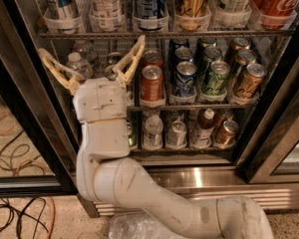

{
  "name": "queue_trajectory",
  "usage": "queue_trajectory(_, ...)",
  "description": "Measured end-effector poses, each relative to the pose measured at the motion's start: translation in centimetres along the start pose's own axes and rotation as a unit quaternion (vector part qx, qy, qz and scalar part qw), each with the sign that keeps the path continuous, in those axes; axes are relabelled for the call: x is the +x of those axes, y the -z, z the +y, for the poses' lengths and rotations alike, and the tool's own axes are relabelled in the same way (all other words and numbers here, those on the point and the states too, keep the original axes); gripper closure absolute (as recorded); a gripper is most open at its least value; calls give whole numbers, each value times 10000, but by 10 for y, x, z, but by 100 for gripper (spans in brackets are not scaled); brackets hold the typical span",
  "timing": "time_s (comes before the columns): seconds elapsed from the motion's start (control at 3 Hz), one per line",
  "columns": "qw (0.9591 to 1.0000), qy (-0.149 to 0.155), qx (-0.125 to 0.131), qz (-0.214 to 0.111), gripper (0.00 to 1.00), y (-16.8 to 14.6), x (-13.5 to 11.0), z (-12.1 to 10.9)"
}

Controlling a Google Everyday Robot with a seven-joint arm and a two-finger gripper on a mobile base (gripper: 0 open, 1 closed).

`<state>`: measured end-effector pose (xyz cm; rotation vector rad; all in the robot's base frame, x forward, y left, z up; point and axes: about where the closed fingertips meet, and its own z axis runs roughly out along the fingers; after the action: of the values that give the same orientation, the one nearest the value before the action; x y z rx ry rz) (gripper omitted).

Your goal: Pick blue plastic bottle from top shelf of fridge

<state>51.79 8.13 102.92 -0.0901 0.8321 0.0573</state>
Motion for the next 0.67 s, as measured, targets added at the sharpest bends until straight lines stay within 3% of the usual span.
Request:
queue_trajectory(0.33, 9986, 47, 514, -99, 0, -8, 1, -5)
queue_trajectory(0.67, 9970, 190, 712, -231, 0, -7, -7, -13)
